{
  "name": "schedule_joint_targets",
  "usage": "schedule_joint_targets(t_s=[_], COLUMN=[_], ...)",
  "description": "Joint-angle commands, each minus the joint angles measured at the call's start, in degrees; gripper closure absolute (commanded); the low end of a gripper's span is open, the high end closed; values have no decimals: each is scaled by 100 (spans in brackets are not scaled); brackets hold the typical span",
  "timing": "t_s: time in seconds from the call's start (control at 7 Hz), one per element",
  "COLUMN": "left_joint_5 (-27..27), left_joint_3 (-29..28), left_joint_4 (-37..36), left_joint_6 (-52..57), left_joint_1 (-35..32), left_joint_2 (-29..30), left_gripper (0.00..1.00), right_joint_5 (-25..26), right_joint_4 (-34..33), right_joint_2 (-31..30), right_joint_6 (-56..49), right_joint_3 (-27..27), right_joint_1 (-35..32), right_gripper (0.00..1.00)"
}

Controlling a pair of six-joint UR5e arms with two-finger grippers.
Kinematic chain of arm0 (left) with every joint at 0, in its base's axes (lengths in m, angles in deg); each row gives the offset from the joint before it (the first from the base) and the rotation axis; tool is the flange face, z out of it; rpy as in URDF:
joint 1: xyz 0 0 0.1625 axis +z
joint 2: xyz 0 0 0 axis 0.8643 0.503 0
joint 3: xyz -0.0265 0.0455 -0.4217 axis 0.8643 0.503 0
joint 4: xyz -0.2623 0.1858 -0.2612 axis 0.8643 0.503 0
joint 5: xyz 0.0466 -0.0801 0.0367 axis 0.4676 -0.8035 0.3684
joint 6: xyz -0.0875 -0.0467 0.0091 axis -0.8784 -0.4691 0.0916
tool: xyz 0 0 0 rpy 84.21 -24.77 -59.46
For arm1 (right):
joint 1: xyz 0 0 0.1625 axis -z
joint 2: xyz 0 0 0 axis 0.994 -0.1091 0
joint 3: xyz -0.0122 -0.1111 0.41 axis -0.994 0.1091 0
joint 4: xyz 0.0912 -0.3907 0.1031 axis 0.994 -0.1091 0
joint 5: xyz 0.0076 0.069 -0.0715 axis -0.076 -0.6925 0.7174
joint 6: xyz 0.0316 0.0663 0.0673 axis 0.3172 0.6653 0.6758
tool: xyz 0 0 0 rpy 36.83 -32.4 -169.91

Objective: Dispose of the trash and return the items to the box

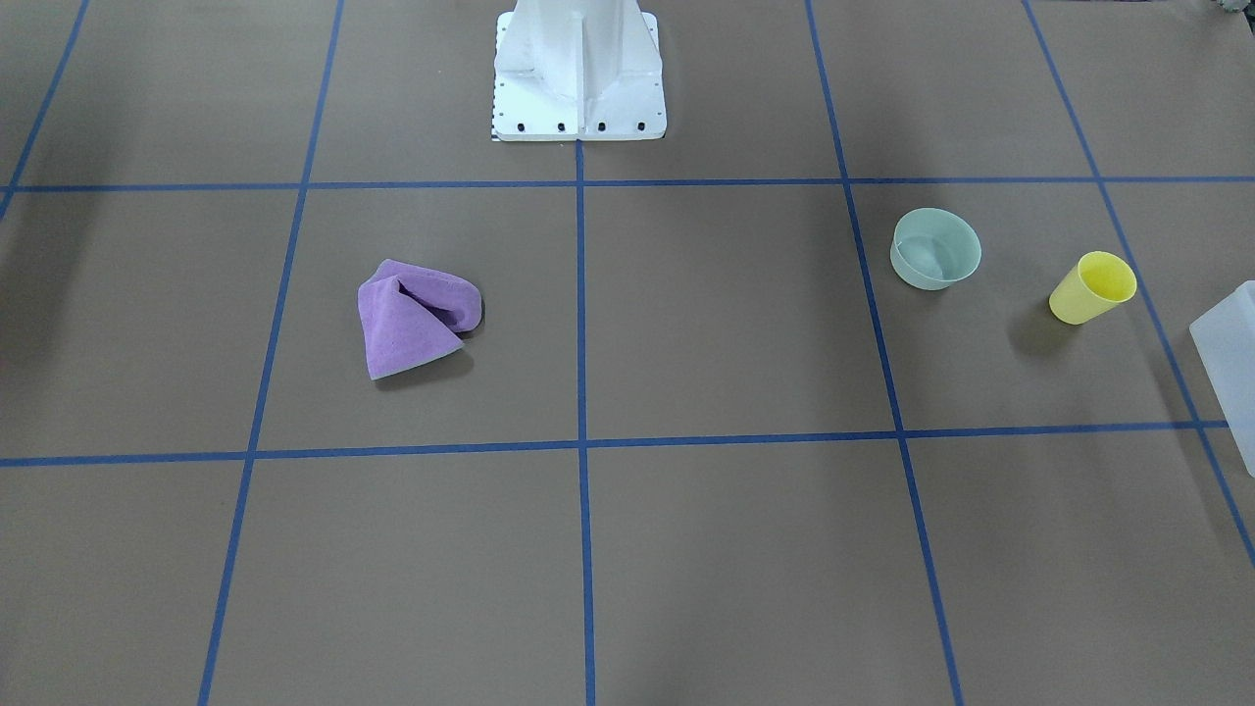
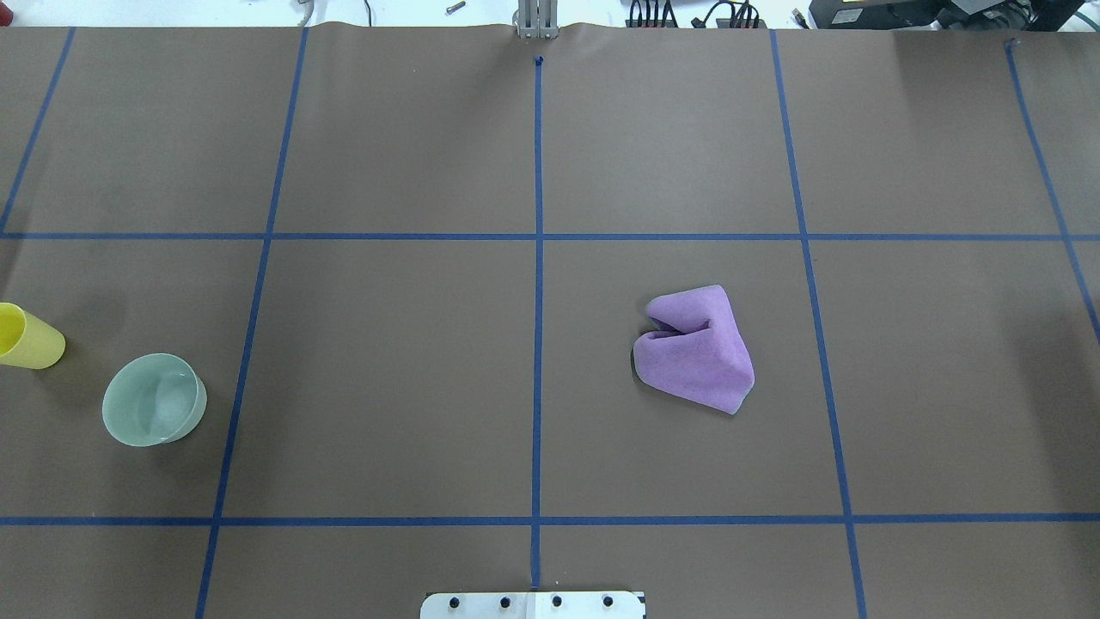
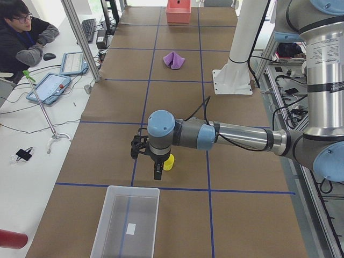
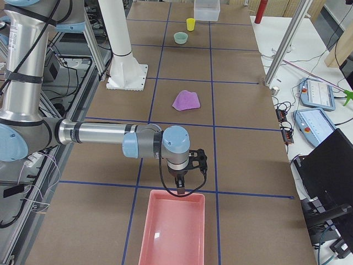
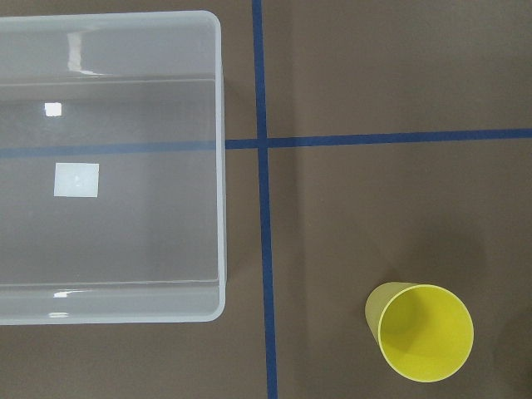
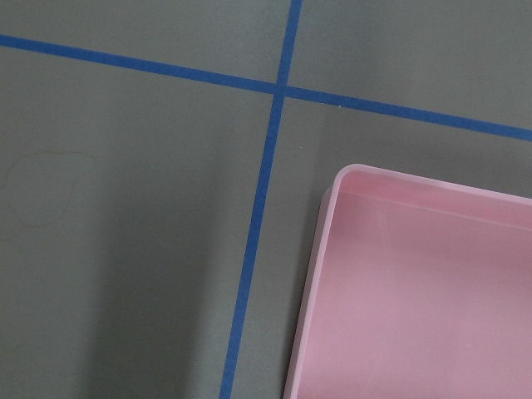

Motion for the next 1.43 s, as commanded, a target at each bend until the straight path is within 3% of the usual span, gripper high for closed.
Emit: schedule_joint_targets(t_s=[0.0,0.29,0.57,0.86,1.0,1.29], left_joint_5=[-9,8,-45,-10,8,217], left_joint_3=[19,-121,-191,-314,-419,-630], left_joint_4=[40,600,848,1207,1270,1428], left_joint_6=[33,25,51,-10,-19,-19], left_joint_1=[0,35,35,306,656,1017], left_joint_2=[77,541,569,649,666,597], left_gripper=[2,2,2,2,2,2], right_joint_5=[-9,-9,0,87,331,412], right_joint_4=[1,395,687,905,1368,1680], right_joint_2=[33,43,217,437,447,429], right_joint_6=[21,21,65,1418,2159,2570], right_joint_3=[-28,-28,-63,-229,-239,-239], right_joint_1=[9,9,53,690,1121,1423], right_gripper=[0,0,0,0,0,0])
